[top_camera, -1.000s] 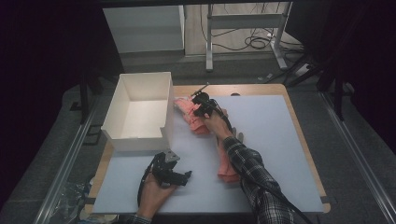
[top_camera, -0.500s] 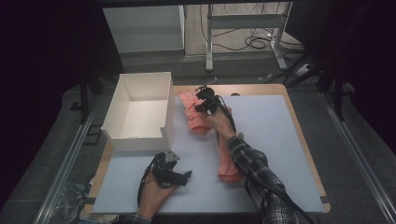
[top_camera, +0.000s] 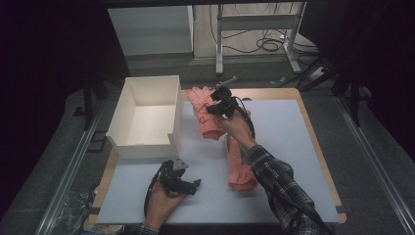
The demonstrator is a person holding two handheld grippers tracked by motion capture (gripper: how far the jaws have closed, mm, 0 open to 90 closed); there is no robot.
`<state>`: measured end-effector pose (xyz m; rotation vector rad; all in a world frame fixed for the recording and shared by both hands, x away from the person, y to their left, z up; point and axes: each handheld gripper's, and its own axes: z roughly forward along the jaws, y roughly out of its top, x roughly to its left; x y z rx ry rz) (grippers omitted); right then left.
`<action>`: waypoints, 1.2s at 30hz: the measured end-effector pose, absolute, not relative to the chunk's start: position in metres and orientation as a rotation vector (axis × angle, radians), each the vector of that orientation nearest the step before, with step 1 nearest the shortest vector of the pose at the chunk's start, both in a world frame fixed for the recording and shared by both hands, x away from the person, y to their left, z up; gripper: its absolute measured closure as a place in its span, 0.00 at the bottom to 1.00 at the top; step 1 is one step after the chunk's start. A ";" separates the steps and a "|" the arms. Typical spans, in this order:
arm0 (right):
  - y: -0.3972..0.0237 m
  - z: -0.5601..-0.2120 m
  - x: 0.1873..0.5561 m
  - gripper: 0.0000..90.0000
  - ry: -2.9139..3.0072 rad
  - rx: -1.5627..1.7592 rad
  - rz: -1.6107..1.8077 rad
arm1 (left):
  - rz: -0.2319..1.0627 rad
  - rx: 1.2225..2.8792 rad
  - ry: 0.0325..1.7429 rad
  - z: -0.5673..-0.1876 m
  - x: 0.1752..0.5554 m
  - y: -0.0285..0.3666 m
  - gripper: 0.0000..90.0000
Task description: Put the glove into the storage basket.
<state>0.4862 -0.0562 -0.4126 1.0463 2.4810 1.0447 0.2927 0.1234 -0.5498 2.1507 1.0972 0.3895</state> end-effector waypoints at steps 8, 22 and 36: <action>-0.073 -0.395 0.459 0.97 2.471 1.029 1.047 | 0.389 2.149 1.096 -0.550 0.293 0.123 0.02; -0.116 -0.388 0.410 0.97 2.422 1.096 1.010 | 0.390 2.152 1.095 -0.550 0.293 0.124 0.02; -0.160 -0.402 0.362 0.97 2.381 1.234 0.997 | 0.389 2.151 1.096 -0.550 0.293 0.123 0.02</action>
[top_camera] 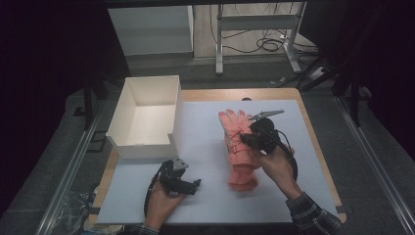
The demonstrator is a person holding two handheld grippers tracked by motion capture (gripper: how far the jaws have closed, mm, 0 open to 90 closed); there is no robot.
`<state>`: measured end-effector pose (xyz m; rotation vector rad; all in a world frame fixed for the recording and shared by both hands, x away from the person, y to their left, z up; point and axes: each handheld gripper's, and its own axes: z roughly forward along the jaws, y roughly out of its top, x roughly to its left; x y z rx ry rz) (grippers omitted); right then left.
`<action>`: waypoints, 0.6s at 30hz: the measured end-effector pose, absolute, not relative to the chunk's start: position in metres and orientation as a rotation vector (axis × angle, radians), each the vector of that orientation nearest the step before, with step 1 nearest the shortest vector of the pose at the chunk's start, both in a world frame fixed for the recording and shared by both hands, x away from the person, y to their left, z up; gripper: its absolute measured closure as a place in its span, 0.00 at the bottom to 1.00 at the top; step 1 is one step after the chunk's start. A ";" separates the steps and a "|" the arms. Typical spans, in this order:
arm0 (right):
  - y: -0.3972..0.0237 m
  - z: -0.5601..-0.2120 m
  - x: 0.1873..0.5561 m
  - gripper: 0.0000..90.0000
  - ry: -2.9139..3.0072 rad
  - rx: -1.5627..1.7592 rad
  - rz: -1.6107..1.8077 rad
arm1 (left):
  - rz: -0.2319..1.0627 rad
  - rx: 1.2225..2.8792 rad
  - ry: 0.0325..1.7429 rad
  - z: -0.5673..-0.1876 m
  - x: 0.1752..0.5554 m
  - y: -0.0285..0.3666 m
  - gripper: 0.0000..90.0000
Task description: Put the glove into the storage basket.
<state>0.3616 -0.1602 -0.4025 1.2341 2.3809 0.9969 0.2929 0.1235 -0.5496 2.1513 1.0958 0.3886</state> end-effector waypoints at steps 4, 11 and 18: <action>-0.166 -0.410 0.355 0.97 2.371 1.265 1.010 | 0.389 2.151 1.096 -0.550 0.293 0.123 0.02; -0.169 -0.441 0.349 0.96 2.354 1.320 0.967 | 0.390 2.147 1.098 -0.550 0.293 0.123 0.02; -0.169 -0.451 0.348 0.84 2.333 1.303 0.962 | 0.390 2.152 1.095 -0.550 0.293 0.123 0.02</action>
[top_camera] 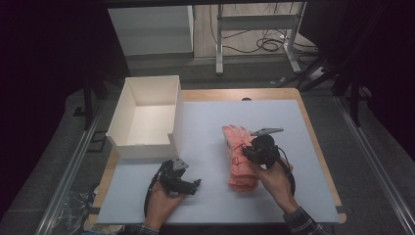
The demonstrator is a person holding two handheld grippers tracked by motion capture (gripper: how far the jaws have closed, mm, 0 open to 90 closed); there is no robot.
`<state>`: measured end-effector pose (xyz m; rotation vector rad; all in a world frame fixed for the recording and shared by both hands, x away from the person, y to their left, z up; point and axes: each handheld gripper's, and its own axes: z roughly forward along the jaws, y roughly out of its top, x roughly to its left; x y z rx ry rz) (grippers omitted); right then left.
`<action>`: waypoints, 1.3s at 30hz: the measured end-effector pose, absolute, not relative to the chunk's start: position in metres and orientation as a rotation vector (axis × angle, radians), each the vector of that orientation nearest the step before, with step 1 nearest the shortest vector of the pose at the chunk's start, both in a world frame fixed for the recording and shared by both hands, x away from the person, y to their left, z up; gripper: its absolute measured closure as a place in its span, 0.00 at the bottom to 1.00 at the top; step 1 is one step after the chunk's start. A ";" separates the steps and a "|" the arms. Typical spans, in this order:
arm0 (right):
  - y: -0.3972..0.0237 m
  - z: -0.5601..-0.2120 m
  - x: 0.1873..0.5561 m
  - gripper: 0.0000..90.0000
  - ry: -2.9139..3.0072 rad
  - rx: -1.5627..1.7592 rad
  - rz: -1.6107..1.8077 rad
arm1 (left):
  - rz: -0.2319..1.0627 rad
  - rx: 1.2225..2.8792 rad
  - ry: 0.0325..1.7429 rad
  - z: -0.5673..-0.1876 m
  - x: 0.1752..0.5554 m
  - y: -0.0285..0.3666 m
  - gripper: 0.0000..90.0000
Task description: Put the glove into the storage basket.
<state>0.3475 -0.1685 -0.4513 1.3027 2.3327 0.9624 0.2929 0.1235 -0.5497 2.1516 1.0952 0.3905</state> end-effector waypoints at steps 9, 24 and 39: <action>-0.178 -0.441 0.347 0.68 2.325 1.272 1.006 | 0.390 2.151 1.095 -0.550 0.293 0.123 0.02; -0.215 -0.440 0.340 0.66 2.305 1.237 0.994 | 0.391 2.151 1.096 -0.550 0.293 0.123 0.02; -0.246 -0.492 0.316 0.65 2.363 1.281 1.003 | 0.387 2.154 1.096 -0.550 0.293 0.124 0.02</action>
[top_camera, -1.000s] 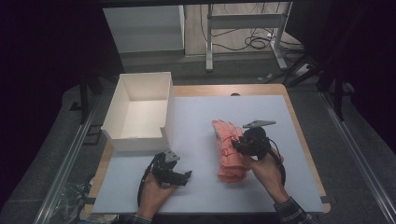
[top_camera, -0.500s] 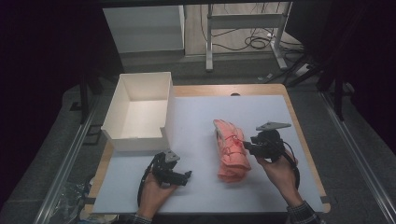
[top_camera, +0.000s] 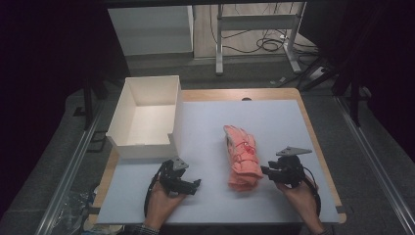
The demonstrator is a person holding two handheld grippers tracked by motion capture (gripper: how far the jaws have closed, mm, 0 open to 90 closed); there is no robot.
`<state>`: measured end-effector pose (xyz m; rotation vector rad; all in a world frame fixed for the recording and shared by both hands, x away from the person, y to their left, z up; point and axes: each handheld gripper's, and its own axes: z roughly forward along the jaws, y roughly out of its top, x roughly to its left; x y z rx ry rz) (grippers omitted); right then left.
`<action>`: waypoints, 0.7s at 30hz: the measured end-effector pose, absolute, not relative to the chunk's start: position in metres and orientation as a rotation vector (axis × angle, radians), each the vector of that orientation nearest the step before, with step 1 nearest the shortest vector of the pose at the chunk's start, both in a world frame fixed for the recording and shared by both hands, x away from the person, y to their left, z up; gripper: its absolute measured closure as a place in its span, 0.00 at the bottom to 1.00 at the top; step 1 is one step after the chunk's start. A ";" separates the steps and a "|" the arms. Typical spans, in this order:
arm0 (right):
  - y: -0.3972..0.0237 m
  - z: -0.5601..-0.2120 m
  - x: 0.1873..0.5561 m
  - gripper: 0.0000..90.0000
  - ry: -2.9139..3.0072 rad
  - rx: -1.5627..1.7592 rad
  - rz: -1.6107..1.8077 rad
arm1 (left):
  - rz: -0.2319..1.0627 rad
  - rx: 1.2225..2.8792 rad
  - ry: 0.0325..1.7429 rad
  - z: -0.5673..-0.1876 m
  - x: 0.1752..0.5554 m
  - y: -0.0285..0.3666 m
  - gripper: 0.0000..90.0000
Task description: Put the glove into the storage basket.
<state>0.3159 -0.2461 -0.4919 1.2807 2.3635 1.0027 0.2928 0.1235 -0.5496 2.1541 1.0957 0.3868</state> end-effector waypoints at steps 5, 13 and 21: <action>-0.249 -0.507 0.310 0.65 2.406 1.247 1.018 | 0.387 2.155 1.096 -0.550 0.293 0.124 0.02; -0.243 -0.522 0.301 0.66 2.447 1.179 1.048 | 0.387 2.154 1.096 -0.550 0.293 0.123 0.02; -0.229 -0.523 0.300 0.66 2.457 1.130 1.050 | 0.387 2.154 1.096 -0.550 0.293 0.123 0.02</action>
